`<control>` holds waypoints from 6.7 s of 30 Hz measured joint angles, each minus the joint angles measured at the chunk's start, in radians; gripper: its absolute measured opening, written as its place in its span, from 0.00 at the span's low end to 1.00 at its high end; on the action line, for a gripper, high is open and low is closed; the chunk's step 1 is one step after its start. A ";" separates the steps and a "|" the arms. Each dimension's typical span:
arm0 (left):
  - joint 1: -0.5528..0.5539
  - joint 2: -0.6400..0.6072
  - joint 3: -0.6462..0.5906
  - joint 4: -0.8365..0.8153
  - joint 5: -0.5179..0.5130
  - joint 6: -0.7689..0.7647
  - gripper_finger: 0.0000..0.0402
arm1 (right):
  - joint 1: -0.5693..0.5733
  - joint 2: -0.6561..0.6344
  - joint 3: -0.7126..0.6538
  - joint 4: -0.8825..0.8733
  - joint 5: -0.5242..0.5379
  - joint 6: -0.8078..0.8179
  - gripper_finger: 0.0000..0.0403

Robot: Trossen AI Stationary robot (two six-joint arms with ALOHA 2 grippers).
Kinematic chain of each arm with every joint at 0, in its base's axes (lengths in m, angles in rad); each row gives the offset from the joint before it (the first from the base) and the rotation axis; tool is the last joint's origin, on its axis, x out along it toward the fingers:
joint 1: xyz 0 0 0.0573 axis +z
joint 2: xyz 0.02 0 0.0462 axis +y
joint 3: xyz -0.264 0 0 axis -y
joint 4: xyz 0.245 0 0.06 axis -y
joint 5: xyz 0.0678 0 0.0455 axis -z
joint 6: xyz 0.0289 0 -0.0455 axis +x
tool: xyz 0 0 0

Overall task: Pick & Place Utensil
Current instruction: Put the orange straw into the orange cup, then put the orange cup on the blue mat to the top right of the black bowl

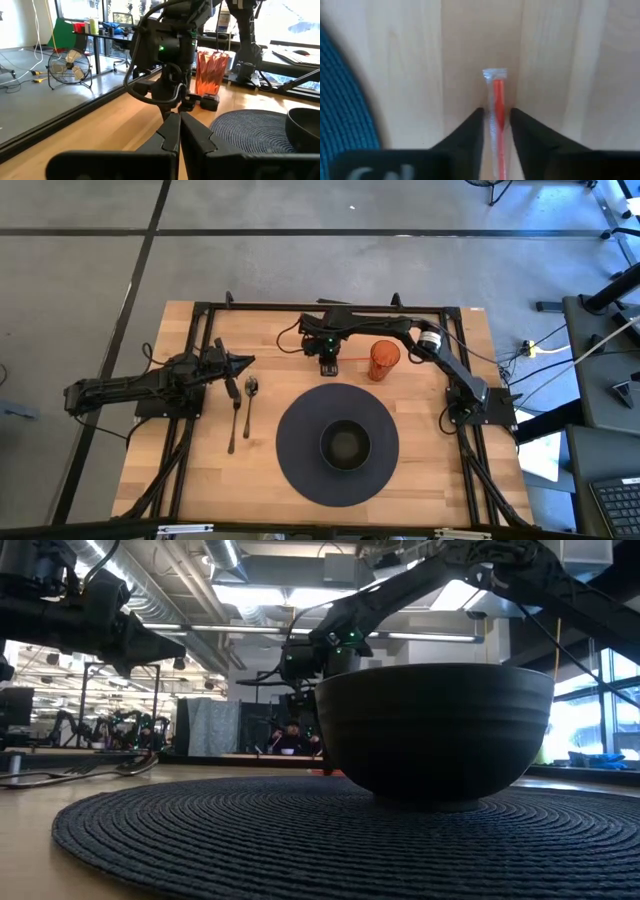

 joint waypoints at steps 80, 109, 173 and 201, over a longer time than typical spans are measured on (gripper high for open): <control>-0.003 0.001 0.000 -0.003 -0.141 -0.008 0.00 | -0.162 -1.569 -1.528 1.433 -0.265 0.368 0.00; -0.003 0.000 0.000 -0.003 -0.129 -0.030 0.00 | -0.159 -1.578 -1.553 1.462 -0.224 0.446 0.33; -0.003 0.001 0.000 0.004 -0.085 -0.081 0.01 | 0.160 -1.058 -0.898 0.047 0.181 0.252 0.43; -0.003 0.001 0.000 0.004 -0.032 -0.132 0.01 | 0.497 -1.033 -0.646 -0.269 0.230 0.537 0.03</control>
